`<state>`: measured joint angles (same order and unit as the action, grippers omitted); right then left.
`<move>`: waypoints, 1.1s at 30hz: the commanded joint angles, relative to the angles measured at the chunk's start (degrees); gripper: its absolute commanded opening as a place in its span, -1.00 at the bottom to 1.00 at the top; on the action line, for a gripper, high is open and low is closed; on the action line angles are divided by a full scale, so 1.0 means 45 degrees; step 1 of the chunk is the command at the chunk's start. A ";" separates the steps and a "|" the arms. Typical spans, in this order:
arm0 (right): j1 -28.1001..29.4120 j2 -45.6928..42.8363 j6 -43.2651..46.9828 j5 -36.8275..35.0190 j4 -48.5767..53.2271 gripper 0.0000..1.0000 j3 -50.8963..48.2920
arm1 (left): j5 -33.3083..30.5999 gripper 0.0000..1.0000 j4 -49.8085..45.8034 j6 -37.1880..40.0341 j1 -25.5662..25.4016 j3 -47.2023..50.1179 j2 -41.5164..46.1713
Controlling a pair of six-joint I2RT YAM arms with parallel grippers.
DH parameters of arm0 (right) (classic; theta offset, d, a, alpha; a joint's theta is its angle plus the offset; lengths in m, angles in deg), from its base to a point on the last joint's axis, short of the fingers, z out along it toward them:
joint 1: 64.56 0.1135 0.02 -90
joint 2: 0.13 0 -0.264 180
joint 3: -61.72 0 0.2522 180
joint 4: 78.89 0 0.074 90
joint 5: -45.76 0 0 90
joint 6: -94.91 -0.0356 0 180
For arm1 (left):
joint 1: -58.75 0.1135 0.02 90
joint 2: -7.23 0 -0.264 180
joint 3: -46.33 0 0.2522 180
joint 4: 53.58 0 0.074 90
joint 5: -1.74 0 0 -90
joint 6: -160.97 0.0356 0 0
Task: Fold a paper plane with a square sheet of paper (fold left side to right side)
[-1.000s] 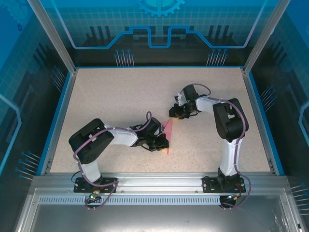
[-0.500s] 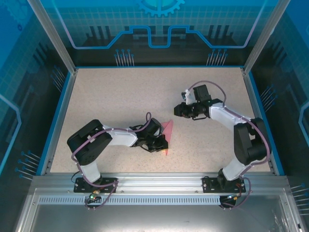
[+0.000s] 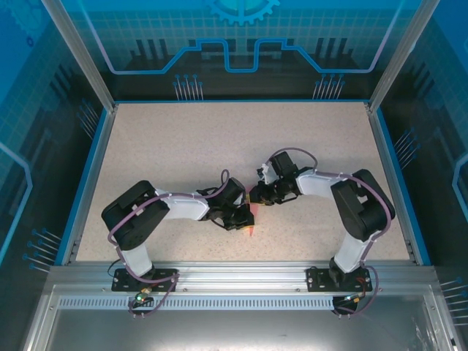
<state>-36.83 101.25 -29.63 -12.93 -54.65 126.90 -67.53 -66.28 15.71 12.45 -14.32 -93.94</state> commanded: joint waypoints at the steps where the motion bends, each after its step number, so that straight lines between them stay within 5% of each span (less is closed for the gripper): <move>1: 0.0265 0.0749 -0.0255 -0.0554 0.0584 -0.60 0.0272 | -0.0370 -0.81 -0.1492 0.0669 -0.0108 -0.0307 0.0362; 10: 0.0265 0.1290 -0.0136 -0.0923 0.1119 -0.61 0.0325 | 0.0318 -0.63 -0.2247 0.1072 -0.0087 -0.1286 0.1348; 16: 0.0264 0.1276 -0.0024 -0.1000 0.1280 -0.61 0.0427 | 0.1582 -0.51 -0.2086 0.0687 -0.0101 -0.1666 0.0805; 33: 0.0265 0.1379 0.0079 -0.1156 0.1450 -0.61 0.0443 | 0.2043 -0.38 -0.1637 0.0471 -0.0142 -0.0988 -0.0174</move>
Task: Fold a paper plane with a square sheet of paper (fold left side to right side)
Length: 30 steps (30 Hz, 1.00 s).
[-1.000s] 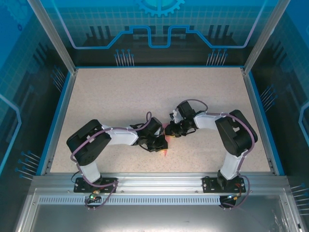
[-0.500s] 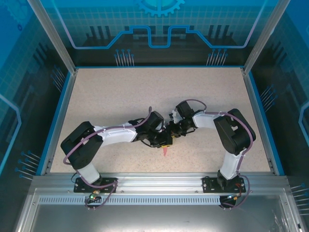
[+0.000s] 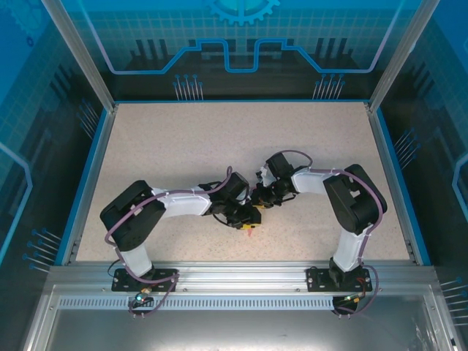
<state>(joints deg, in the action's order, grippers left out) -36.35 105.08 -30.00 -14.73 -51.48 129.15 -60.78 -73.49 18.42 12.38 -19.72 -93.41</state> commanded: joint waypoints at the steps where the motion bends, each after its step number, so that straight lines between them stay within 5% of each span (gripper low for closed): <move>1: 0.0167 0.0541 0.0166 -0.0772 0.0739 -0.61 -0.0054 | 0.0557 -0.37 -0.0003 -0.0124 -0.0142 0.0219 -0.0310; 14: 0.0166 0.0657 0.0192 -0.0850 0.0799 -0.61 -0.0039 | 0.0596 -0.71 -0.0068 0.0060 -0.0263 0.0330 -0.0399; 30: 0.0163 0.0642 0.0243 -0.0993 0.0939 -0.61 -0.0069 | 0.0179 -0.78 0.0059 -0.0006 -0.0282 0.0768 -0.0713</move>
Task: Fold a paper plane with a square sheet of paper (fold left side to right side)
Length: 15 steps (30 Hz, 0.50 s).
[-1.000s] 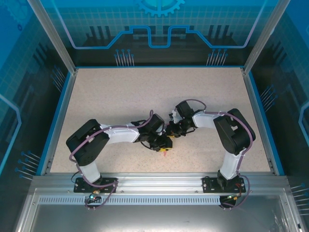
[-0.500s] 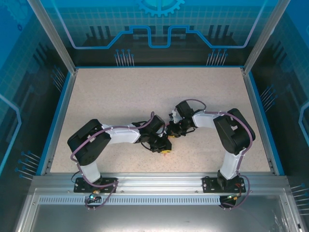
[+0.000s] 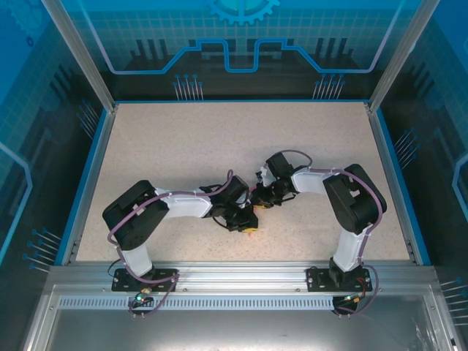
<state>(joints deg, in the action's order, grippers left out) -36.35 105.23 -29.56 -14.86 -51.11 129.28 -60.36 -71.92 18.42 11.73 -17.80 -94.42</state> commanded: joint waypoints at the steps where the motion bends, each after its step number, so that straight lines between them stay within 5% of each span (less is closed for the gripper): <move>1: 0.0167 0.0610 0.0143 -0.0970 0.0860 -0.61 -0.0086 | 0.0042 -0.78 -0.0287 -0.0014 -0.0141 0.0384 -0.0495; 15: 0.0158 0.0695 0.0178 -0.1023 0.0975 -0.61 -0.0076 | -0.0173 -0.81 -0.0147 -0.0065 -0.0173 0.0834 -0.0504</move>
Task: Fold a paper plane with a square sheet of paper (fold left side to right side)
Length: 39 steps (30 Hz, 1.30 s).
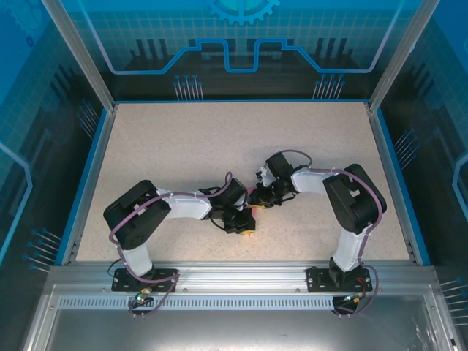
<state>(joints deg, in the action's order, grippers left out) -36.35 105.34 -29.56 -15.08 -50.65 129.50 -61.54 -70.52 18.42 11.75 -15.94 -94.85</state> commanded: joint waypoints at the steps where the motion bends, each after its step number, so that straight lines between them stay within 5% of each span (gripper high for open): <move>1: 0.0158 0.0664 0.0176 -0.0974 0.0864 -0.61 -0.0101 | 0.0087 -0.82 -0.0429 -0.0075 -0.0173 0.0467 -0.0387; 29: -0.0311 0.0937 0.0533 -0.0947 0.1303 -0.62 0.0167 | -0.0160 -0.84 0.0410 -0.0982 -0.0922 0.2742 0.1269; 39: -0.0292 0.0891 0.0473 -0.0826 0.1257 -0.62 0.0208 | 0.0090 -0.80 0.0083 -0.0504 0.0035 0.1065 0.2210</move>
<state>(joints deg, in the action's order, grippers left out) -36.85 106.43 -28.06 -13.74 -48.07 131.12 -62.44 -67.50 15.45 10.26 -7.74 -86.48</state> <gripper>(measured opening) 0.192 0.095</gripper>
